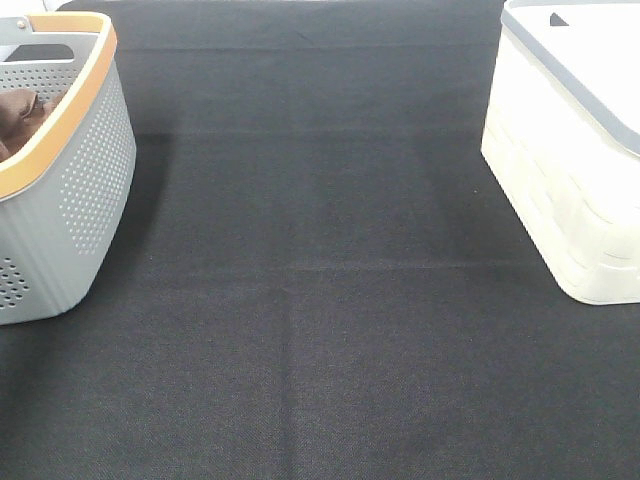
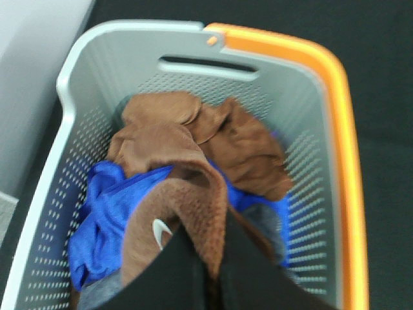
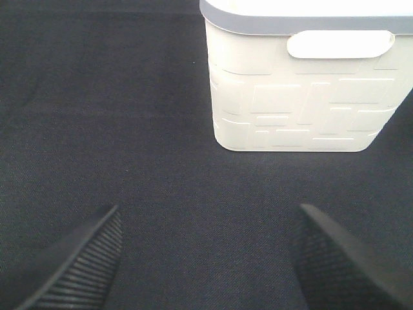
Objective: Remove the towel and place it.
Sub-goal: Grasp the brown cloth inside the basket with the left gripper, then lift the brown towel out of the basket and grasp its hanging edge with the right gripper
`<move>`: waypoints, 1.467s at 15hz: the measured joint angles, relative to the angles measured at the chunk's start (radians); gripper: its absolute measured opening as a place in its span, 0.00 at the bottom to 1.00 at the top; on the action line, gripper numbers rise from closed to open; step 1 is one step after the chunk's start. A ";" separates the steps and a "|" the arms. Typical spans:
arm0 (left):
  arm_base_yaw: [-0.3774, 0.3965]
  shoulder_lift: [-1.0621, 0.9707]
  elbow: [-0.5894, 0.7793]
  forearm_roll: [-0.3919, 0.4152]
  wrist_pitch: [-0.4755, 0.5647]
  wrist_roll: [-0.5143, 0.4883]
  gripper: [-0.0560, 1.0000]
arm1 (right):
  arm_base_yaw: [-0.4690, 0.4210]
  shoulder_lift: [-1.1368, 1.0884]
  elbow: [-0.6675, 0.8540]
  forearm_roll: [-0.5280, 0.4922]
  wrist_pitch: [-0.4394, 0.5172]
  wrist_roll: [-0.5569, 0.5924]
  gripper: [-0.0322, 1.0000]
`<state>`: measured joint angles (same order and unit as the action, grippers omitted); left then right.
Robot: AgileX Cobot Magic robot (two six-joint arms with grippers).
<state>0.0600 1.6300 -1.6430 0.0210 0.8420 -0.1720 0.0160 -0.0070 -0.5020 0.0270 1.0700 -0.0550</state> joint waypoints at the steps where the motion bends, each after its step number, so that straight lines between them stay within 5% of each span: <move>1: 0.000 -0.028 0.000 -0.029 0.000 0.013 0.05 | 0.000 0.000 0.000 0.000 0.000 0.000 0.71; 8: 0.000 -0.181 0.000 -0.327 -0.101 0.092 0.05 | 0.000 0.000 0.000 0.000 0.000 0.000 0.71; 15: -0.011 -0.225 0.000 -0.923 -0.170 0.440 0.05 | 0.000 0.000 0.000 0.001 0.000 0.001 0.71; 18: -0.125 -0.225 0.000 -1.042 -0.241 0.563 0.05 | 0.000 0.000 0.000 0.001 0.000 0.001 0.71; 22: -0.353 -0.218 0.000 -1.054 -0.376 0.669 0.05 | 0.000 0.000 0.000 0.001 0.000 0.001 0.71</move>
<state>-0.2930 1.4120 -1.6430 -1.0330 0.4660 0.4970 0.0160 -0.0070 -0.5020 0.0280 1.0700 -0.0540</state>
